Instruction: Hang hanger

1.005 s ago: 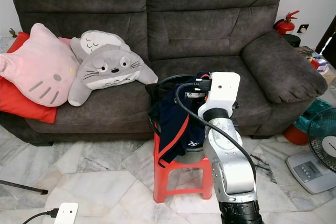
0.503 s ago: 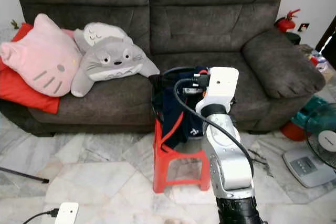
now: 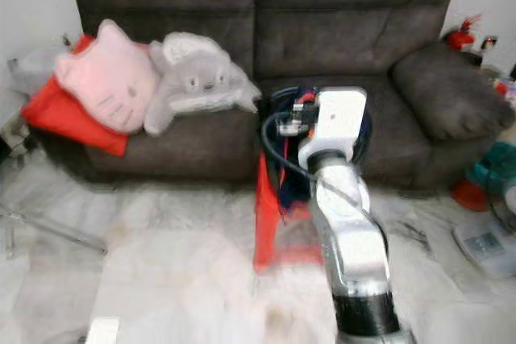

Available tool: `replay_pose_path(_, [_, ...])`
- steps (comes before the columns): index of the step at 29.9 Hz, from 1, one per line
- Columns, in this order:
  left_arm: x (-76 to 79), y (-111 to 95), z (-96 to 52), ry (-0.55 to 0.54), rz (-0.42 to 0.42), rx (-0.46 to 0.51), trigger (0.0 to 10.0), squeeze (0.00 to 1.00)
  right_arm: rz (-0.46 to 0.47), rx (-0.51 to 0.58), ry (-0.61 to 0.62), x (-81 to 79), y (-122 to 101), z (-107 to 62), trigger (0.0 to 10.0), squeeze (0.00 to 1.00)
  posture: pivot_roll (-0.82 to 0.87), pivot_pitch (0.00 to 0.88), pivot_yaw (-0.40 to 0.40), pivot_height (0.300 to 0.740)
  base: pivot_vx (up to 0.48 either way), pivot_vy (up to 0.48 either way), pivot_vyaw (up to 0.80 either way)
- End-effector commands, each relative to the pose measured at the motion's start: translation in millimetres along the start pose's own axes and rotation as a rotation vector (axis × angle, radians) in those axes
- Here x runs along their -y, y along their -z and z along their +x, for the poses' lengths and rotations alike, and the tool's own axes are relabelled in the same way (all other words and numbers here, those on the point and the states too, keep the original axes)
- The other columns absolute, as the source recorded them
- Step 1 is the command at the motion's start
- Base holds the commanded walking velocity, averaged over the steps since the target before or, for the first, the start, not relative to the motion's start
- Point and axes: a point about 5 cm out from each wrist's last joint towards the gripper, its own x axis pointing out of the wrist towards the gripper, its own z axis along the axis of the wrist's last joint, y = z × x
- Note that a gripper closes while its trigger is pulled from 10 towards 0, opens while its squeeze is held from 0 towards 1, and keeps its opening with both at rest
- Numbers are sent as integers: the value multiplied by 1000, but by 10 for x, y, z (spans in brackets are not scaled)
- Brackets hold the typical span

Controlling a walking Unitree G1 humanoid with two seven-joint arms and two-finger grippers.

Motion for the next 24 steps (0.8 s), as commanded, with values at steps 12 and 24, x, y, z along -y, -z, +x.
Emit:
replay_pose_path(12, [30,-97,13,5,12,29,10000,0,50,152,-219,-313,-273,-11,10000,0,-82,0,19,740,-312,0,0])
replay_pose_path(24, [32,-103,14,4,13,30,10000,0,65,206,-409,-501,-380,-68,10000,0,-86,0,21,740,-312,0,0])
